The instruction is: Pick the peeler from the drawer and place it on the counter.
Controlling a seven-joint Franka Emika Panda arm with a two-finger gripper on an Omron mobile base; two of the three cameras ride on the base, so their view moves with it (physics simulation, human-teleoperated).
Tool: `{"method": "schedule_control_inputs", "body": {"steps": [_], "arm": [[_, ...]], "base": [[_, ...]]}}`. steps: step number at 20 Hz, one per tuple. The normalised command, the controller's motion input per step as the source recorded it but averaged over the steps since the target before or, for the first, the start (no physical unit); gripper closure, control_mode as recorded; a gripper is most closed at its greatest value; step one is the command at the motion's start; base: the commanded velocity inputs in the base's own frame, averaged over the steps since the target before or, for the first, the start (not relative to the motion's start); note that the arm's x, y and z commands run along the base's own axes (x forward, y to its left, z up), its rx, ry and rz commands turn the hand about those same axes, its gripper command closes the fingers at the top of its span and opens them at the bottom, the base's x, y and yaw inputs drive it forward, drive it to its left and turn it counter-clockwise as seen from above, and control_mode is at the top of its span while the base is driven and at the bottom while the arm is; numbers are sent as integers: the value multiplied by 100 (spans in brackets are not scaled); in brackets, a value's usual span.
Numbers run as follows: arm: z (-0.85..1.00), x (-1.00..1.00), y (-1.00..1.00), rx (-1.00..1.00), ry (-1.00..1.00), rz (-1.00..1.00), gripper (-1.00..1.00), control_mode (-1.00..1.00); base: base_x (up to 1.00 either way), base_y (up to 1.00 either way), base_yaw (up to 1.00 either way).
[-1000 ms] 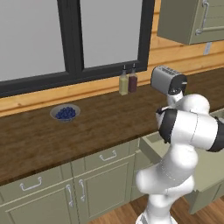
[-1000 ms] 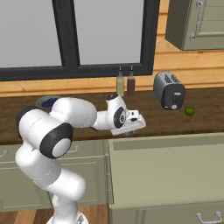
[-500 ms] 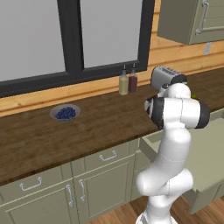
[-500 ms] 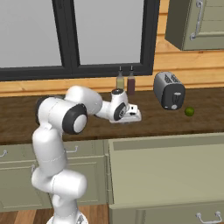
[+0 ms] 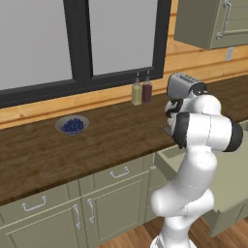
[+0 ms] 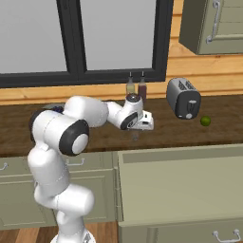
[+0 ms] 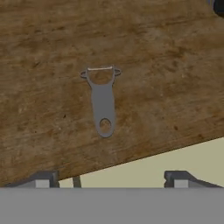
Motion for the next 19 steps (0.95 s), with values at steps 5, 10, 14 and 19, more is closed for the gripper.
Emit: {"method": "schedule_control_inputs", "body": {"steps": [5,10,14,19], "arm": [[100,-100,0,2,-38,0,-100,-100],[100,-100,0,0,-47,0,-100,-100],[100,-100,1,0,-37,0,-100,-100],[100,-95,26,0,-25,-1,-100,-100]], "base": [[0,0,0],[0,0,0],[0,0,0],[0,0,0]]}}
